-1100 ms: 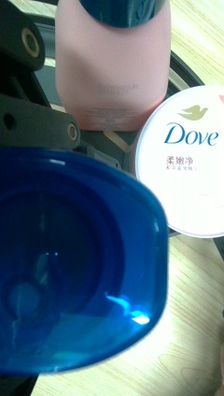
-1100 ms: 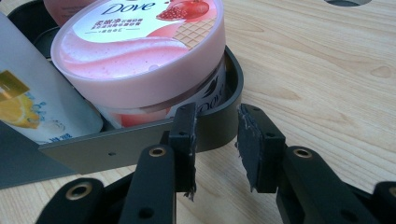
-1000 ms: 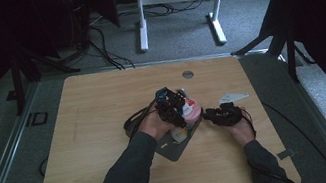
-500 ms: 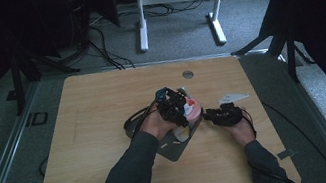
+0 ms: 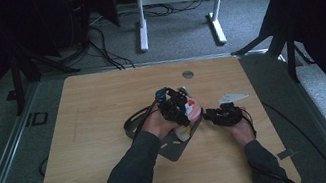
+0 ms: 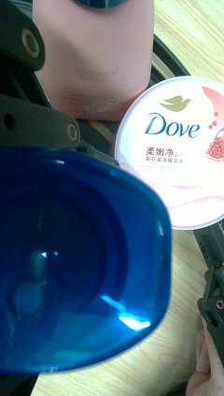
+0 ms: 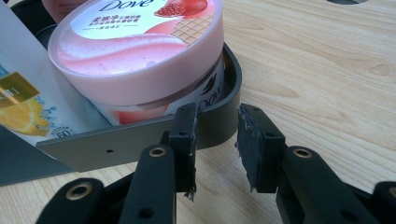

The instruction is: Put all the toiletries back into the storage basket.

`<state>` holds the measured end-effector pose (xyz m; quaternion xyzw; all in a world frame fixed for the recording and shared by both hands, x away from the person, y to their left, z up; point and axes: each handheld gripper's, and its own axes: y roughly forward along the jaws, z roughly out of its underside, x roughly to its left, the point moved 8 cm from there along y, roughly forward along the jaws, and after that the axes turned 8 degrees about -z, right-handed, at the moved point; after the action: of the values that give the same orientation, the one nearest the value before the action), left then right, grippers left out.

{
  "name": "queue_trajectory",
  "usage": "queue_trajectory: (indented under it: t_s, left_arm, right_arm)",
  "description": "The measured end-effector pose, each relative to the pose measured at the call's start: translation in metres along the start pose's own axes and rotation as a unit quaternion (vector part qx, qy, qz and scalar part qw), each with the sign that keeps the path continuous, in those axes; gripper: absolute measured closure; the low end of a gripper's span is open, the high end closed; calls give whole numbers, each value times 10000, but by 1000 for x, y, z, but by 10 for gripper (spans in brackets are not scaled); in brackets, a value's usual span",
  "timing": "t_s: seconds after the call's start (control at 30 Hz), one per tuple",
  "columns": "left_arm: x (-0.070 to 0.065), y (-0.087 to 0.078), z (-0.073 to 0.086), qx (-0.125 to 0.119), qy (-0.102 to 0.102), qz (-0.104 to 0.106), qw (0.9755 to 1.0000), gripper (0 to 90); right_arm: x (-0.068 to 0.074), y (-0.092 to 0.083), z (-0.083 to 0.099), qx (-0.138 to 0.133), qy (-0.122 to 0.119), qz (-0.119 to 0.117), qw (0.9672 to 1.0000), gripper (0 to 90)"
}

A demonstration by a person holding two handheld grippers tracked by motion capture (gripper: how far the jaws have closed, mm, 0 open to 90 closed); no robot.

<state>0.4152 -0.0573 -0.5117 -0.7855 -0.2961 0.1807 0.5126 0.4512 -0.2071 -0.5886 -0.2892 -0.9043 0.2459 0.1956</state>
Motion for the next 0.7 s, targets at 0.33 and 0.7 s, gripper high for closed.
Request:
queue_trajectory:
  t_s: [0.33, 0.7]
  left_arm:
    - [-2, 1, -2, -30, -6, -28, 10000, 546]
    - [-5, 2, -4, -35, 41, -70, 10000, 541]
  right_arm:
    - [0, 0, 0, 0, 4, 0, 10000, 677]
    - [0, 0, 0, -8, 6, -2, 10000, 678]
